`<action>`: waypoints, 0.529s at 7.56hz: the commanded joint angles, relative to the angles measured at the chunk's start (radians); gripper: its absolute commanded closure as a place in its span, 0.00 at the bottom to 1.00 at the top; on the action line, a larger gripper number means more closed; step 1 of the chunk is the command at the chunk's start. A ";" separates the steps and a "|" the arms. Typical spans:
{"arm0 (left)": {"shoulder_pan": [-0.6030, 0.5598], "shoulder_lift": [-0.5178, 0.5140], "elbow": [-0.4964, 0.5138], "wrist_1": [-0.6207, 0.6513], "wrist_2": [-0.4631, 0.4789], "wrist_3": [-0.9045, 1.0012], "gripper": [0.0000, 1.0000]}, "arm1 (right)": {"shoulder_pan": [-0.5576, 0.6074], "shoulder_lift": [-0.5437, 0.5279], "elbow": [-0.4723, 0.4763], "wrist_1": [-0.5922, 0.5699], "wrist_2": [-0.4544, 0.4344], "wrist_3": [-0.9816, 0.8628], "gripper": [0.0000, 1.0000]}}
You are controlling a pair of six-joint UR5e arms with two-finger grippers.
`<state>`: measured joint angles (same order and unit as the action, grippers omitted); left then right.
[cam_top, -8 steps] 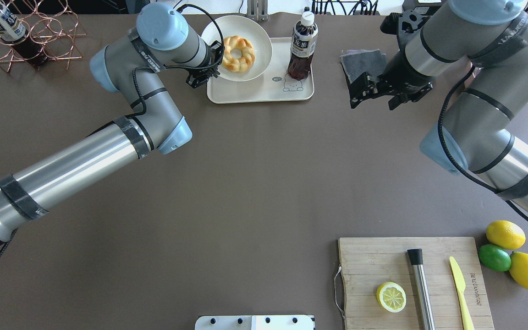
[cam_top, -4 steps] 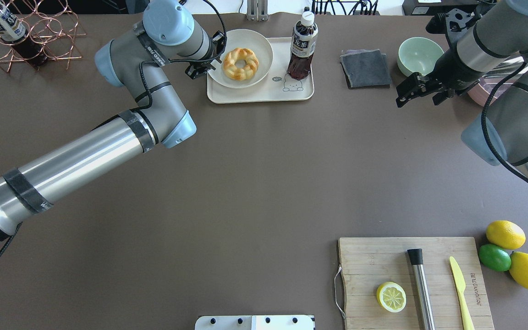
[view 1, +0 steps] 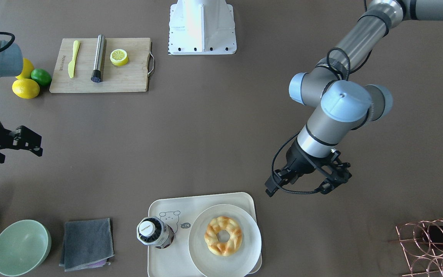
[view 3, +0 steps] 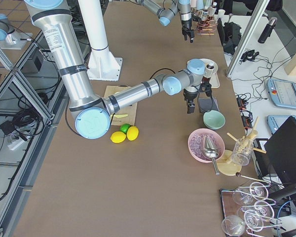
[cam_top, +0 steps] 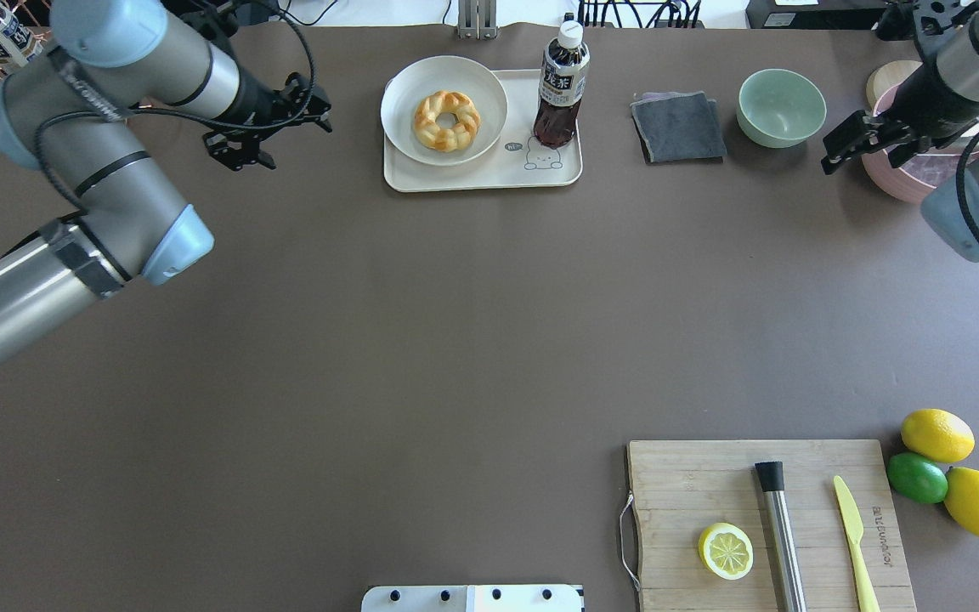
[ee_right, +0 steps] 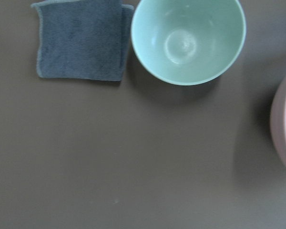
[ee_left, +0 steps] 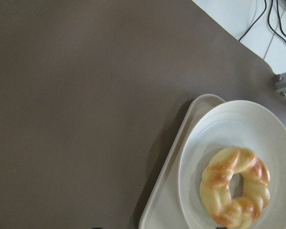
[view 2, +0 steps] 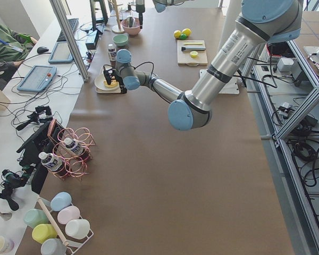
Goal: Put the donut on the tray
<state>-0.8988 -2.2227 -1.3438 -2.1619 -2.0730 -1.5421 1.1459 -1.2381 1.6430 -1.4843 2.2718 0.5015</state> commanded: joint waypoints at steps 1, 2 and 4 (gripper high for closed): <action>-0.083 0.307 -0.172 0.040 -0.073 0.466 0.01 | 0.159 -0.064 -0.096 -0.002 0.000 -0.227 0.00; -0.148 0.384 -0.172 0.042 -0.096 0.647 0.01 | 0.225 -0.073 -0.130 -0.043 0.000 -0.351 0.00; -0.344 0.496 -0.169 0.100 -0.220 1.003 0.01 | 0.343 -0.101 -0.134 -0.189 -0.015 -0.617 0.00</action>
<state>-1.0852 -1.8309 -1.5108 -2.1103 -2.2013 -0.8489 1.3887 -1.3096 1.5215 -1.5693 2.2663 0.1063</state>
